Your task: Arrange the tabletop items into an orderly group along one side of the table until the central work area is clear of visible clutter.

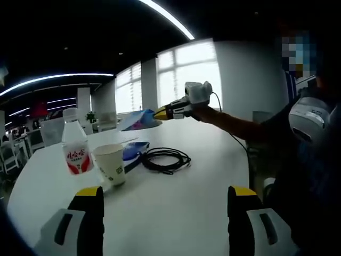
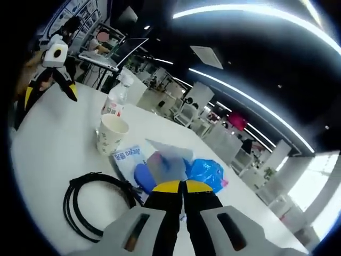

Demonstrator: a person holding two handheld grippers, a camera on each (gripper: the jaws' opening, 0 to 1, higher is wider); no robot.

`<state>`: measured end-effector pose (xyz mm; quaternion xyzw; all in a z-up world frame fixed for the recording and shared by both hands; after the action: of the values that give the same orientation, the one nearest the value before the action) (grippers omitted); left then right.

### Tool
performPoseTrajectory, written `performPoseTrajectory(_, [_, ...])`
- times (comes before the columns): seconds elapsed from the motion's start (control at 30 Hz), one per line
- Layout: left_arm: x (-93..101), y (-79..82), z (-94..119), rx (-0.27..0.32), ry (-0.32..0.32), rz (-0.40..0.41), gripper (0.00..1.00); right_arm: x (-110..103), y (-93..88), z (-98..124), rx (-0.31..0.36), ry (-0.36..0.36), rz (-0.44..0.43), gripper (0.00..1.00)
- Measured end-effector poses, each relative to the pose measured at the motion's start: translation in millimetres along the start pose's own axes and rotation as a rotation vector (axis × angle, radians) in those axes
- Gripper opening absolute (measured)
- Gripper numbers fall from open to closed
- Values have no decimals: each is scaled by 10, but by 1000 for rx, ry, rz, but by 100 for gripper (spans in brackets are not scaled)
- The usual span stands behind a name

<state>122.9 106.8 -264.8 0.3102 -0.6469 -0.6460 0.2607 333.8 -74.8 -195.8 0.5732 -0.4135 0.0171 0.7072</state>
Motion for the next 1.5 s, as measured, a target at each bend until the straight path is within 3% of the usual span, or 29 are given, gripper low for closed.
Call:
performPoseTrajectory(0.9, [64,23,-54,14,-17,-2,96,215,-40,604,-12,-77,7,0])
performPoseTrajectory(1.5, [127,27,-104,29,-31,1,96,298,-348,1054,-79,-146,-12,0])
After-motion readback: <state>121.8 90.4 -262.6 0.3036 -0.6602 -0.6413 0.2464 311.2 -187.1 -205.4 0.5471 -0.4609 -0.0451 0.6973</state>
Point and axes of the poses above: the point that each gripper's makers call its tool centre point, and the gripper's own axes: z roughly backward along the fingers, x roughly to its right, y roughly out of its top, the point moved 1 cm from there along z, roughly backward along the fingers, and after that the axes turned 15 degrees about x, right-handed, at the moved point
